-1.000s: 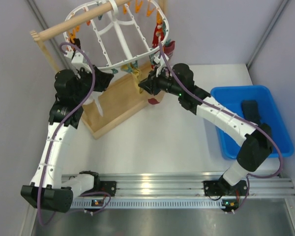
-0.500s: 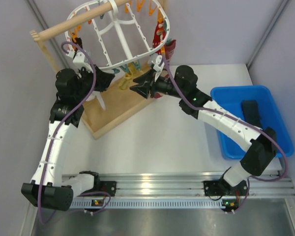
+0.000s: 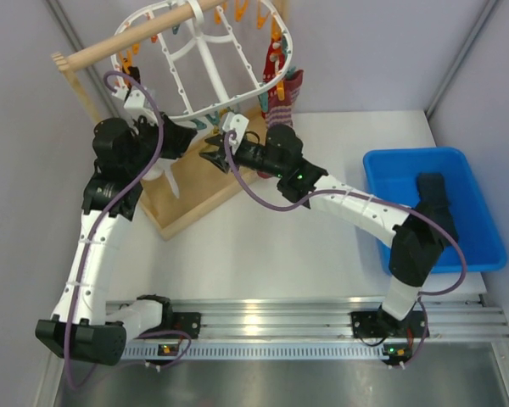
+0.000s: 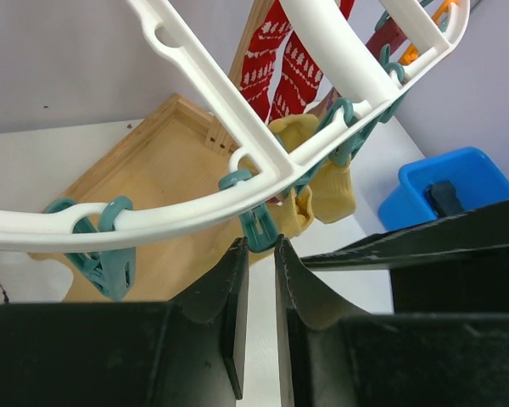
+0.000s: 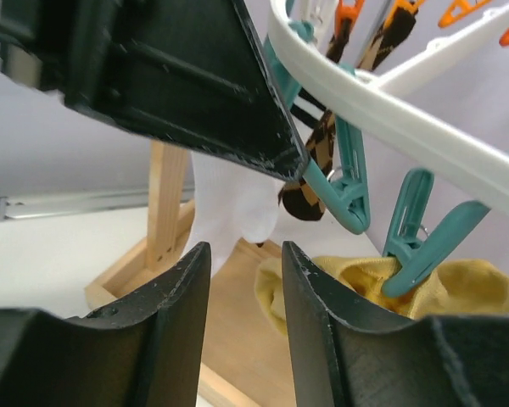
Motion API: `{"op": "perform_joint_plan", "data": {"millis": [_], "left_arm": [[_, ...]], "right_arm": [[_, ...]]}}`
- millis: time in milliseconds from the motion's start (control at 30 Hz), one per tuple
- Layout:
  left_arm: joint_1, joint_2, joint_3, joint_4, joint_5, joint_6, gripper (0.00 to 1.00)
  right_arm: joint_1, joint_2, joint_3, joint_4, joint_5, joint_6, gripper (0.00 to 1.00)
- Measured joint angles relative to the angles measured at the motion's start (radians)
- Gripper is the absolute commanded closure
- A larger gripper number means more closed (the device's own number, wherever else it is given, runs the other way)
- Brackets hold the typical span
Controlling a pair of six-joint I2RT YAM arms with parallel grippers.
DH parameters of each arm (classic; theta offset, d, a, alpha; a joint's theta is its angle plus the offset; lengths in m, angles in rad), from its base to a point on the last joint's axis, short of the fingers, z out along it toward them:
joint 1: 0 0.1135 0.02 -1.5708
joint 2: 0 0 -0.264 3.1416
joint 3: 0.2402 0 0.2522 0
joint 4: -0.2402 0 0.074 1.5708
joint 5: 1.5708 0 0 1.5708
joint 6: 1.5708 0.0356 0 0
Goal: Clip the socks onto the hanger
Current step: Open the clamp at the hanger.
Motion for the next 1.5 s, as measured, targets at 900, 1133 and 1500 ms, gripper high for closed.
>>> {"op": "perform_joint_plan", "data": {"millis": [900,1133,1500], "left_arm": [[0.000,-0.010,0.061,-0.153,0.001,0.051,1.00],[0.000,-0.012,0.061,-0.152,0.002,0.051,0.79],[0.020,-0.065,0.048,-0.136,0.013,-0.014,0.70]], "right_arm": [[-0.032,0.127,0.100,0.119,0.034,-0.040,0.54],[-0.032,0.131,0.111,0.122,0.035,-0.048,0.52],[-0.030,0.186,0.112,0.187,0.015,-0.043,0.46]]}}
